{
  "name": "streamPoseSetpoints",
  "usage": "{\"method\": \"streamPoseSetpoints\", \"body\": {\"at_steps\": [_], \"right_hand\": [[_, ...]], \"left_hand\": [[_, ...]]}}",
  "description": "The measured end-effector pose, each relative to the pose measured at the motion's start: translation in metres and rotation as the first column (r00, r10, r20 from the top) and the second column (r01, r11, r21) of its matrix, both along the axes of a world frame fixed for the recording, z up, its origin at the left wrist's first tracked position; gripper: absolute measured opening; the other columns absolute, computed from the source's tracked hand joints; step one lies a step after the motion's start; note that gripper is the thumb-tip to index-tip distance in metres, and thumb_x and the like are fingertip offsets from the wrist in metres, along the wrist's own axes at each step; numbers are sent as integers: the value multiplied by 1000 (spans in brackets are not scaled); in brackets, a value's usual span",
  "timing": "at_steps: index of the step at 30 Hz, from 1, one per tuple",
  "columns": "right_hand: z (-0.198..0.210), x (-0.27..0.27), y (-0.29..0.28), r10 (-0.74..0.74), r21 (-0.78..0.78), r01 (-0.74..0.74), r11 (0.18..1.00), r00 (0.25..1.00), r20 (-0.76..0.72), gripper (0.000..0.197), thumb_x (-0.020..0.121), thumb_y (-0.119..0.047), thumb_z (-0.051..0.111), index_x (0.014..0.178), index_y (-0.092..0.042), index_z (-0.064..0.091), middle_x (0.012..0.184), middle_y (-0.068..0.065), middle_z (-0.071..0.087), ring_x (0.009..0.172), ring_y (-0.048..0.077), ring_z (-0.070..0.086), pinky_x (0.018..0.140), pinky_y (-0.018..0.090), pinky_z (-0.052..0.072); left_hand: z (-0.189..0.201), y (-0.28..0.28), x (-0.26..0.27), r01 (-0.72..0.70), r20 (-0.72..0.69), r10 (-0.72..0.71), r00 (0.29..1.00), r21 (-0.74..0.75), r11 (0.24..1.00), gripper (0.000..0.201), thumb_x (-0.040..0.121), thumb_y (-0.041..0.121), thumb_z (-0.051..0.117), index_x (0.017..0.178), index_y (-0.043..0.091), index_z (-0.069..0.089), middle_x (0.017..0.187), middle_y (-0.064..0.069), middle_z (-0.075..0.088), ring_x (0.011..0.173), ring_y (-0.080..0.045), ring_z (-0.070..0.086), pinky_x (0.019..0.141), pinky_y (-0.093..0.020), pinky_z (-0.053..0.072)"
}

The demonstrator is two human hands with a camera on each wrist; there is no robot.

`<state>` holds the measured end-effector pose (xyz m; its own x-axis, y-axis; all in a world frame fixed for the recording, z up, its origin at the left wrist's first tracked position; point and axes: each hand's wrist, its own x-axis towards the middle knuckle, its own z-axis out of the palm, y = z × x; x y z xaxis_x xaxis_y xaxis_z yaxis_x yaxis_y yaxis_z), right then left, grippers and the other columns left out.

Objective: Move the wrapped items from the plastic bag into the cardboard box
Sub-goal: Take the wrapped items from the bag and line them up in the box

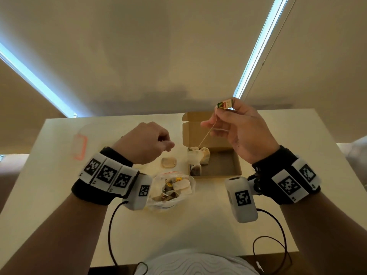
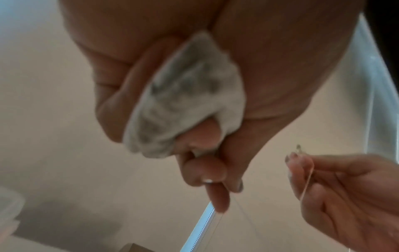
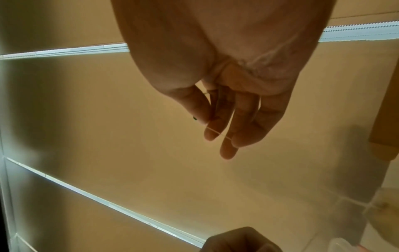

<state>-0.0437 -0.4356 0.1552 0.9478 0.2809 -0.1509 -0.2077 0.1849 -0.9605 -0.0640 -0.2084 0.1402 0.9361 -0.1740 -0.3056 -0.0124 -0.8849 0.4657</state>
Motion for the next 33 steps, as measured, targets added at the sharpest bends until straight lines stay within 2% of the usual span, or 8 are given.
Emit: {"method": "streamPoseSetpoints", "body": {"at_steps": [4,8,11,13,16,19,28,33], "right_hand": [[-3,-1,-1,-10,-4,10,1000,1000,-29,11,101,-8,48,93,-10,55,72,2,67,73,24,71,63,31,53],[-5,-3,2,36,-11,-37,999,998,-44,10,100,-7,48,96,-8,56,75,5,65,68,23,67,62,30,54],[-3,-4,9,97,-49,-98,994,995,-18,11,100,-6,48,94,-7,57,76,6,65,67,23,66,63,31,54],[0,-4,15,171,-102,-167,981,985,26,11,100,-6,49,93,-7,57,78,7,65,68,23,66,69,38,54],[7,-4,26,286,-171,-270,947,956,72,9,100,-5,49,95,-6,56,80,8,66,71,25,68,72,39,55],[14,0,30,278,-190,-256,948,955,98,7,100,-6,49,98,-5,56,81,7,66,69,23,67,71,36,55],[13,6,9,202,-111,-195,975,978,59,11,100,-7,48,94,-10,56,76,6,63,58,16,55,56,25,49],[-6,12,-2,212,-435,-142,889,970,117,11,100,-11,52,92,-14,59,76,2,66,56,15,53,56,26,48]], "left_hand": [[0,12,-8,-126,7,132,991,-236,963,24,98,26,56,79,15,65,69,3,63,34,-3,47,37,-14,33],[-6,14,-13,-184,-112,154,982,-360,914,24,102,24,49,85,10,59,62,9,65,31,-8,42,34,-21,33],[-13,5,-15,-65,-177,8,984,-319,945,16,96,30,58,107,18,58,85,1,70,37,-4,49,38,-19,38],[-18,-9,-15,36,-170,-85,982,-273,961,37,89,39,66,123,37,52,95,10,66,53,6,57,54,-15,40],[-22,-34,-11,119,-107,-145,984,-220,968,16,85,40,71,90,42,56,92,18,61,68,8,54,68,-19,40],[-29,-39,-5,163,-44,-178,983,-239,957,3,88,29,71,91,29,70,100,10,69,79,2,59,82,-28,51],[-36,-16,-6,132,12,-131,991,-113,985,34,89,27,70,123,22,64,70,14,64,58,5,57,60,-13,37],[-46,3,-7,37,-39,-35,999,53,998,41,92,32,66,131,30,55,84,8,66,80,-12,61,81,-32,50]]}}
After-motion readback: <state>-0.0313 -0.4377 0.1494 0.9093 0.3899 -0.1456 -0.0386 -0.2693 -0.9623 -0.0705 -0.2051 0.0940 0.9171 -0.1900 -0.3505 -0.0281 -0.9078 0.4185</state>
